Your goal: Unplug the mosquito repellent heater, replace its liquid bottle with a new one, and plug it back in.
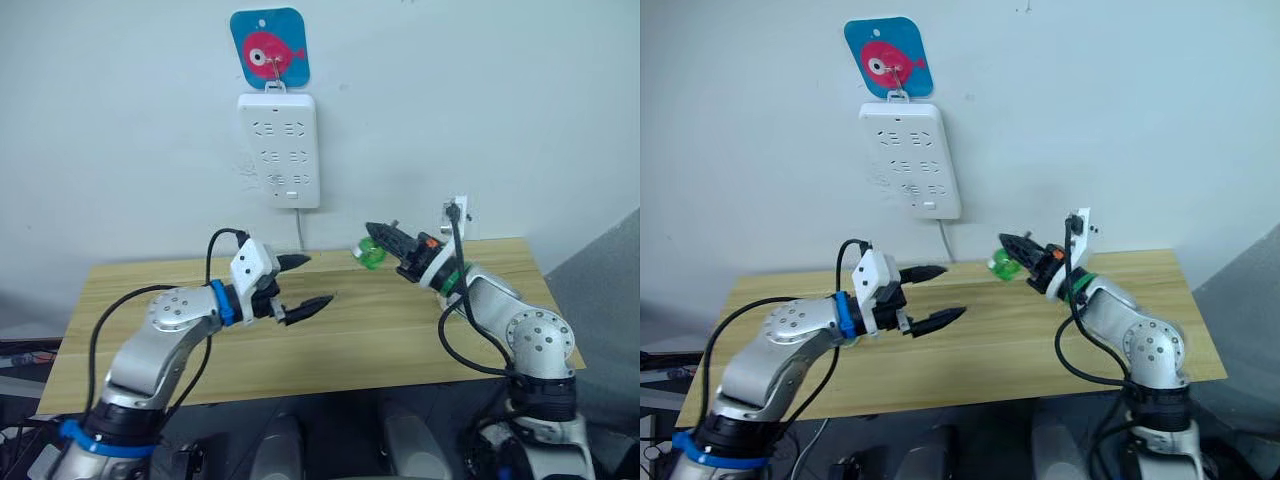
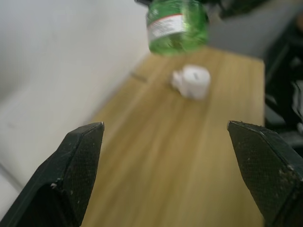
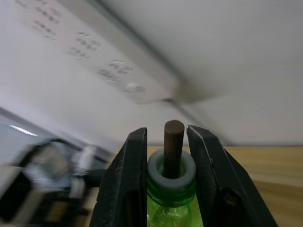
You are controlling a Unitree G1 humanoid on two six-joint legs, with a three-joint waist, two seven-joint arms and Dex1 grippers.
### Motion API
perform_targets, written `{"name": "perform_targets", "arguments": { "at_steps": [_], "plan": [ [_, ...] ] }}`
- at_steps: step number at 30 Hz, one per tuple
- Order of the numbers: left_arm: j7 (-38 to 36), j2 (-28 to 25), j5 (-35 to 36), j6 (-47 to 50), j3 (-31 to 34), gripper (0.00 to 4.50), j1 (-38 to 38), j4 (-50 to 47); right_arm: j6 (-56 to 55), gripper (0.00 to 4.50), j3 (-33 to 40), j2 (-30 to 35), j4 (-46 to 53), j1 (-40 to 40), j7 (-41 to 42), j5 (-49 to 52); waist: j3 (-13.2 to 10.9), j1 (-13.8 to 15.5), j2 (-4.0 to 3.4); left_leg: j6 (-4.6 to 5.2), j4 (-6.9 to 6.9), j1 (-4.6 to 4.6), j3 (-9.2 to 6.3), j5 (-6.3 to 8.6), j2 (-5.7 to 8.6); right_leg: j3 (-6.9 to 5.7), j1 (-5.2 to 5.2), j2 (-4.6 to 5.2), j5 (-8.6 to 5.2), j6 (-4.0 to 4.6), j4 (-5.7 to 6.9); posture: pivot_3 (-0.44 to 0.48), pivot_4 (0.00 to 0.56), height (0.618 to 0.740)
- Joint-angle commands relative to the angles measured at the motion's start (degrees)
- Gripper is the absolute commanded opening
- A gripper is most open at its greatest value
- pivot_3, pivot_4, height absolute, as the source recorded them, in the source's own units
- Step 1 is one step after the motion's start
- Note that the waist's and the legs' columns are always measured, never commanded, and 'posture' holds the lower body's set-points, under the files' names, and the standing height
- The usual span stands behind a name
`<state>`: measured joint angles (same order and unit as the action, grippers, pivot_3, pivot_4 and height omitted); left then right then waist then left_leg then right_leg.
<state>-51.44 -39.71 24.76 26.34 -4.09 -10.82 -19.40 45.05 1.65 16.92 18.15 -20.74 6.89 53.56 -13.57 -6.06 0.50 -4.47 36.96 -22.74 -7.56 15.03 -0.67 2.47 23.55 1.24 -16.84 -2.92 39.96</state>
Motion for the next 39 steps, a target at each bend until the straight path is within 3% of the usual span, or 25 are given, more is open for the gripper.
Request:
{"name": "perform_targets", "arguments": {
  "at_steps": [1,4,10,17,24,30,34,35,39],
  "plan": [
    [-4.5,-4.7,2.5,4.3,-0.4,4.41,1.7,-5.8,-16.8,0.9,-8.7,2.9,-5.6,1.5,7.0,-20.0,0.0,-0.1,0.0,0.0,-0.03,0.03,0.04,0.0,-0.01,0.03,0.0,0.0,0.0,0.0,0.0,-0.066,0.21,0.725],
    [-5.6,-6.8,4.3,8.2,-0.8,4.41,1.8,-8.1,-32.3,0.9,-14.1,2.2,-16.7,1.4,9.1,-33.7,0.0,-0.1,0.0,0.0,-0.05,0.05,0.05,0.0,-0.04,0.03,0.0,-0.02,-0.01,0.02,0.01,-0.058,0.217,0.725],
    [-3.0,-5.1,3.2,9.4,-0.7,4.41,1.4,-7.9,-52.5,0.9,-14.1,-3.1,-41.1,-3.6,5.7,-46.9,-0.1,0.4,0.03,-0.01,0.0,0.05,0.12,-0.01,-0.03,0.1,-0.01,0.02,0.0,0.03,0.02,-0.036,0.23,0.725],
    [0.1,-4.0,1.0,7.4,0.2,4.41,3.5,-7.6,-63.4,0.9,-9.8,-6.2,-64.9,-11.2,5.0,-50.3,-0.1,1.2,0.05,-0.01,-0.02,0.08,0.11,0.0,-0.03,0.1,-0.02,0.02,0.0,0.03,0.02,0.002,0.239,0.725],
    [1.8,-3.8,1.1,8.0,0.4,4.41,4.8,-9.4,-66.5,0.9,-5.0,-7.8,-73.0,-12.8,7.1,-48.8,-0.1,1.4,0.05,-0.01,-0.01,0.14,0.12,0.0,-0.03,0.12,-0.08,0.02,0.01,0.05,0.05,0.02,0.242,0.725],
    [2.6,-4.0,1.2,7.8,1.0,4.41,4.9,-9.4,-67.8,2.89,-2.0,-8.0,-72.3,-12.5,8.6,-48.3,-0.1,1.4,0.04,-0.01,-0.02,0.18,0.11,0.0,-0.03,0.12,-0.11,0.02,0.01,0.05,0.05,0.016,0.235,0.725],
    [3.4,-3.4,1.0,6.5,2.2,4.41,5.0,-9.1,-68.3,4.27,-2.0,-7.1,-65.2,-10.0,9.6,-49.0,-0.1,1.4,0.04,-0.01,-0.01,0.18,0.1,0.0,-0.03,0.11,-0.11,0.02,0.01,0.05,0.05,0.013,0.226,0.725],
    [3.5,-3.3,1.1,6.2,2.7,4.41,5.2,-9.1,-68.0,4.48,-2.4,-6.6,-62.2,-9.0,10.2,-49.3,-0.1,1.4,0.04,-0.01,-0.02,0.18,0.1,0.0,-0.03,0.11,-0.11,0.02,0.01,0.05,0.05,0.013,0.225,0.725],
    [5.2,-3.1,1.1,5.2,6.0,4.41,7.5,-9.7,-62.3,4.48,-5.0,-2.9,-45.8,-4.4,17.3,-48.7,-0.1,1.5,0.04,-0.01,-0.02,0.17,0.1,0.0,-0.03,0.11,-0.11,0.04,0.01,0.05,0.05,0.002,0.225,0.725]
  ]
}}
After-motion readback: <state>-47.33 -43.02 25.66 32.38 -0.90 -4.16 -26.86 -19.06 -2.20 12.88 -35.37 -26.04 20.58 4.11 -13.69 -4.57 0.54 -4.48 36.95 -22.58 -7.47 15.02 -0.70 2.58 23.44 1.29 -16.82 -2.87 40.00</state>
